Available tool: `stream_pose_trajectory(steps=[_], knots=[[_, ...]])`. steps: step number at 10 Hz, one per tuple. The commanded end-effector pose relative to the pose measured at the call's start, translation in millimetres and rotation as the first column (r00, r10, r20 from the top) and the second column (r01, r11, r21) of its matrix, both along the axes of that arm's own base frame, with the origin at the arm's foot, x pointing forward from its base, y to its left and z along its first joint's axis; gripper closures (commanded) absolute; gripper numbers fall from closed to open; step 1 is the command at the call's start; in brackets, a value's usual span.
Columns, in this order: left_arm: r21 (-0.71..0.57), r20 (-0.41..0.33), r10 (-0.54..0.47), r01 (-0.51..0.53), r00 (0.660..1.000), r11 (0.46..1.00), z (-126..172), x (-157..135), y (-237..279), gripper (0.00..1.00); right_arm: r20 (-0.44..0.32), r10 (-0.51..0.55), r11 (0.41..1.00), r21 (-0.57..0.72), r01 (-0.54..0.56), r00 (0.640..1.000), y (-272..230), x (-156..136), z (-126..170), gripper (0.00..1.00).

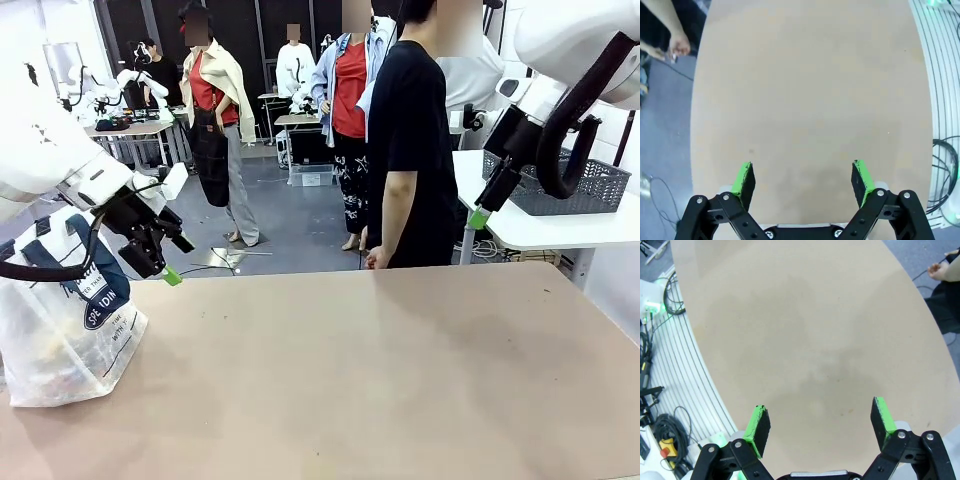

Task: Transfer purchased items from the store into the shopping bag.
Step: Move the Reusable shopping bag to the right side of the table.

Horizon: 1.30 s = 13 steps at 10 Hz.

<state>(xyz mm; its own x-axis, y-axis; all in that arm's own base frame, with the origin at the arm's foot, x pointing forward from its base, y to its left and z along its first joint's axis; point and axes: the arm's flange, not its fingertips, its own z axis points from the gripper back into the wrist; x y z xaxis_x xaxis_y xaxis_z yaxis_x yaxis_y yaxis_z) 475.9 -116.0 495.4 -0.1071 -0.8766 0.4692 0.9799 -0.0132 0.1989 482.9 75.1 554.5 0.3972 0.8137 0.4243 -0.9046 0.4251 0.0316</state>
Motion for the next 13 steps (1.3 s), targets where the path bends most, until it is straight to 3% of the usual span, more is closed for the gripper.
stream_pose_trajectory(steps=[1, 5, 8, 13], knots=[[-0.026, 0.064, -0.054, 0.056, 0.996, 0.998, 5.9, 2.9, 0.1, 0.0, -0.008, 0.003, 1.0, 0.002, -0.003, 1.0, -0.3, 1.5, 1.7, 0.0], [-0.194, 0.141, 0.084, -0.055, 0.986, 0.979, 29.1, 9.1, -4.9, 0.0, -0.008, 0.003, 1.0, 0.002, -0.003, 1.0, -0.3, 1.5, 1.7, 0.0], [-0.225, 0.102, 0.138, -0.112, 0.985, 0.968, 32.2, 9.1, 1.5, 0.0, -0.008, 0.003, 1.0, 0.002, -0.003, 1.0, -0.3, 1.5, 1.7, 0.0], [-0.2, 0.109, 0.104, -0.081, 0.989, 0.976, 36.4, 10.7, -3.5, 0.0, -0.008, 0.003, 1.0, 0.002, -0.003, 1.0, -0.3, 1.5, 1.7, 0.0]])
